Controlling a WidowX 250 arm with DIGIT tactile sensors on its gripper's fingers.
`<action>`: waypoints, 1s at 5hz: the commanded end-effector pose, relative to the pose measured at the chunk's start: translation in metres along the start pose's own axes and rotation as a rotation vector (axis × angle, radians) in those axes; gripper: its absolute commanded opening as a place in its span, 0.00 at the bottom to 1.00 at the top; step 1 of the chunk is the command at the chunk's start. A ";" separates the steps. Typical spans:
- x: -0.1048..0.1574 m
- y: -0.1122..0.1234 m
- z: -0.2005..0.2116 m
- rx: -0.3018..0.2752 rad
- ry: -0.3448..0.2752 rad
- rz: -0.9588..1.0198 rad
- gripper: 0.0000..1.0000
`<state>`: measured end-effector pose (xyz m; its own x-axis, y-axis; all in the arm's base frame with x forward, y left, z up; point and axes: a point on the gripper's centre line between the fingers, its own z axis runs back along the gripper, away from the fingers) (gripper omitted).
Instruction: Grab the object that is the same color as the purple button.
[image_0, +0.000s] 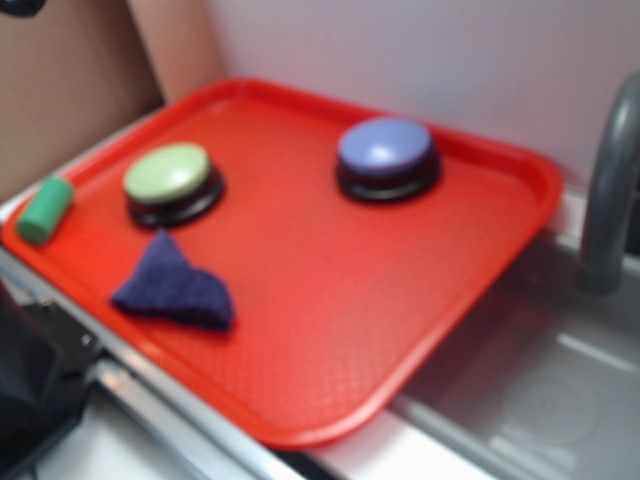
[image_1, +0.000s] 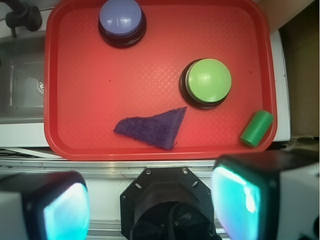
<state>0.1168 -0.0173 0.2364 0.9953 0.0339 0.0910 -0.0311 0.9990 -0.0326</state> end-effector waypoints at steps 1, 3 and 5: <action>0.000 0.000 0.000 0.000 0.000 0.000 1.00; -0.004 0.023 -0.034 -0.065 -0.101 0.262 1.00; 0.013 0.042 -0.099 0.005 -0.080 0.565 1.00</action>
<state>0.1344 0.0206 0.1316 0.8077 0.5800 0.1059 -0.5732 0.8145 -0.0893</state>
